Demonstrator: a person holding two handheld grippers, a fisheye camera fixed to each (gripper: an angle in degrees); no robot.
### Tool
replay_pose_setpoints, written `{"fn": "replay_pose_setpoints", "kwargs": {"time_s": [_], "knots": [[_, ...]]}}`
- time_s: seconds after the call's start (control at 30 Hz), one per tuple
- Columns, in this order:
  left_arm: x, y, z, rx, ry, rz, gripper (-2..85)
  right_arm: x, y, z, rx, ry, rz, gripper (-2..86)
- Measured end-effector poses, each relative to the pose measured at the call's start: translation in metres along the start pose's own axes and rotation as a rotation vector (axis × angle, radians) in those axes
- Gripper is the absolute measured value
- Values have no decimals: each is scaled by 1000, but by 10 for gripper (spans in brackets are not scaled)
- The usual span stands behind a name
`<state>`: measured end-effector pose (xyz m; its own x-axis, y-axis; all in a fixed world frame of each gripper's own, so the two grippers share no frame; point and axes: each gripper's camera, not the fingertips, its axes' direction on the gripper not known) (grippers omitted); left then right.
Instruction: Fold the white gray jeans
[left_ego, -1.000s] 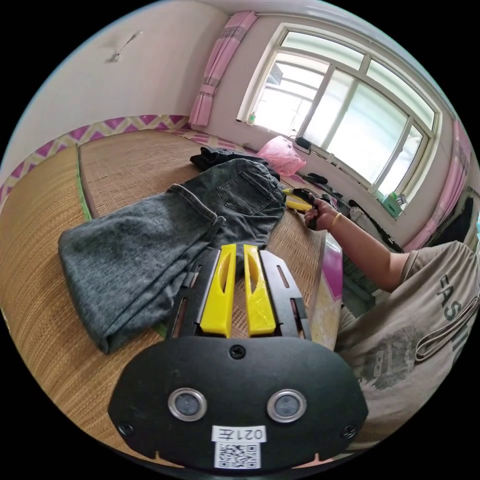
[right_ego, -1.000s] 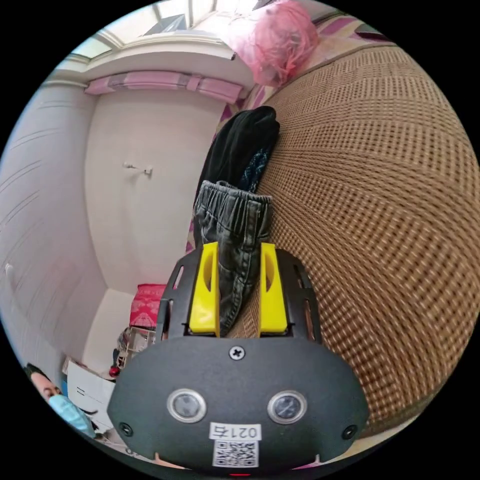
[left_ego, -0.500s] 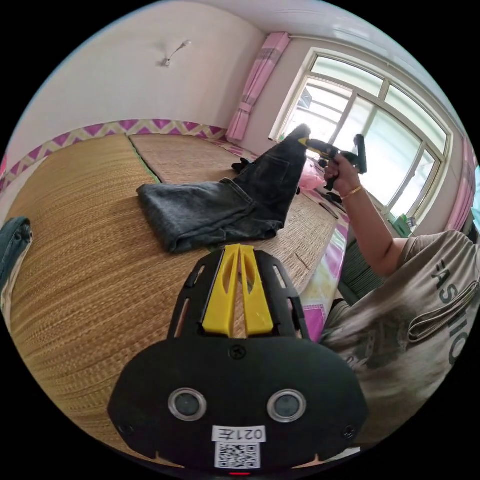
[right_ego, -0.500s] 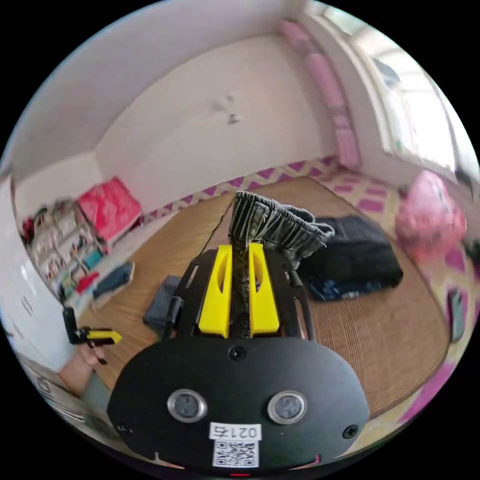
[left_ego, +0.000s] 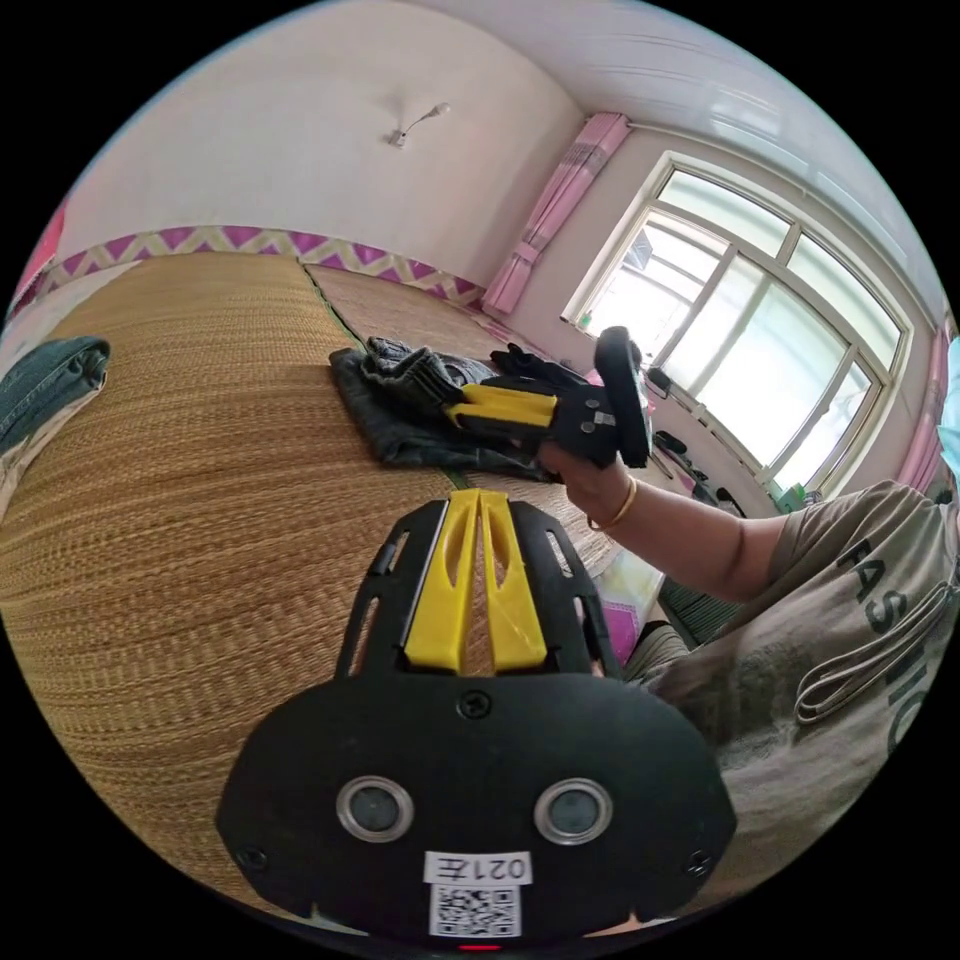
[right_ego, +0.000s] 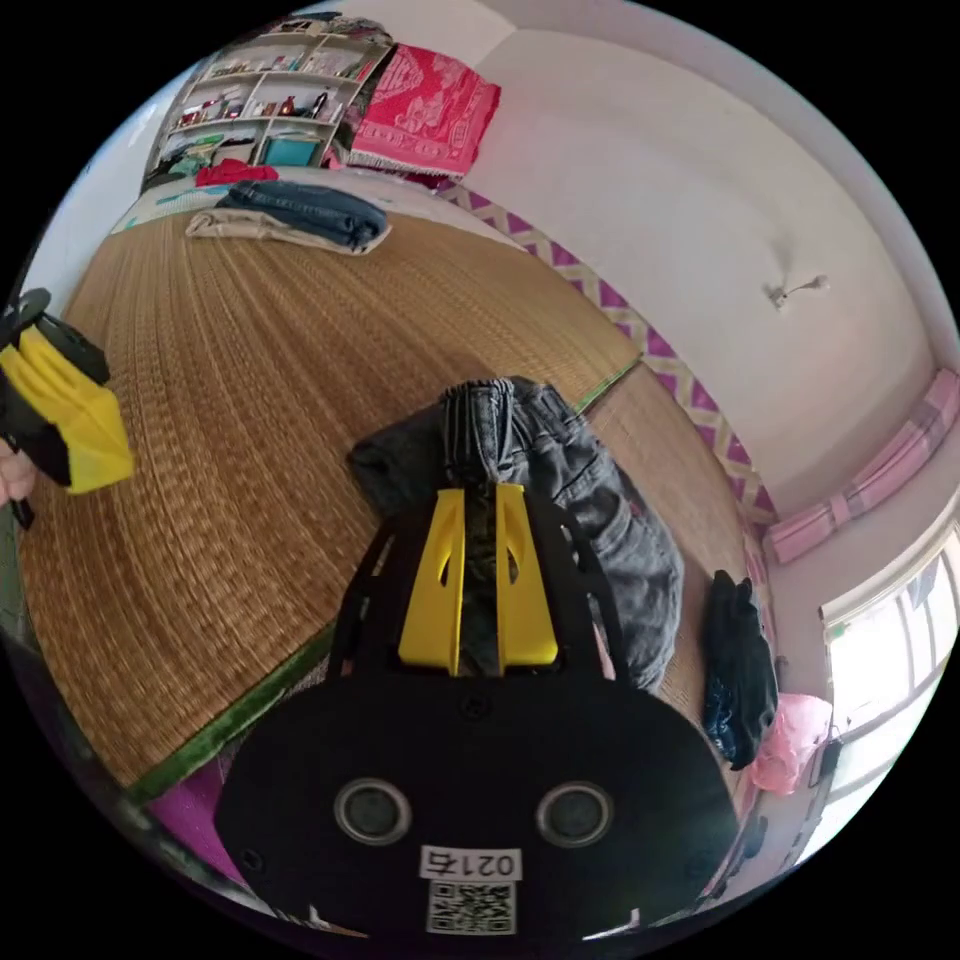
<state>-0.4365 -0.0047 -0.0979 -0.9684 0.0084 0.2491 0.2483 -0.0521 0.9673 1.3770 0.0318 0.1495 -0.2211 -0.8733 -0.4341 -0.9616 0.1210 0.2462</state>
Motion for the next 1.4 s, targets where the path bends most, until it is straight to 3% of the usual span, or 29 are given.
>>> {"fn": "replay_pose_setpoints", "kwargs": {"time_s": [0.13,0.27,0.37,0.43,0.47,0.57,0.63,0.7,0.8,0.83,0.9,0.97,1.0,1.03,1.2,1.3,1.4], "knots": [[-10,-7,12,28,45,-32,-10,-26,4,0,109,59,-60,54],[-14,-14,23,27,64,-56,-10,-48,3,36,58,77,-104,58],[-15,-23,23,25,69,-56,-10,-37,-2,35,-11,-31,-59,81],[-16,-37,18,47,56,-47,-10,6,3,2,25,-299,29,97],[-16,-42,17,54,54,-39,-10,18,7,-7,56,-326,60,96],[-11,-76,24,96,51,15,-10,69,34,-27,138,-231,210,77],[-10,-111,50,97,52,43,-10,87,54,14,54,-173,302,26],[-20,-132,81,52,33,25,-10,79,65,77,-176,-318,289,6],[-64,-141,136,-143,-162,-81,-10,94,77,44,-119,-372,288,-3],[-79,-136,136,-113,-129,-83,-9,108,86,18,-66,-366,303,-4],[-100,-133,129,-95,-58,-167,-9,136,113,-19,25,-152,388,-5],[-109,-133,128,-86,-24,-201,-9,164,143,-25,-6,21,465,-5],[-114,-133,127,-82,-12,-215,-9,181,161,-2,-130,-24,473,-5],[-121,-135,127,-86,10,-236,-9,188,176,37,-325,-197,452,-4],[-137,-146,98,-11,77,-303,-1,227,190,5,-291,-243,369,0],[-144,-165,78,-20,-2,-257,48,286,205,-18,-151,-160,491,26],[-176,-183,89,-139,29,-297,124,357,223,19,-187,-371,614,87]]}}
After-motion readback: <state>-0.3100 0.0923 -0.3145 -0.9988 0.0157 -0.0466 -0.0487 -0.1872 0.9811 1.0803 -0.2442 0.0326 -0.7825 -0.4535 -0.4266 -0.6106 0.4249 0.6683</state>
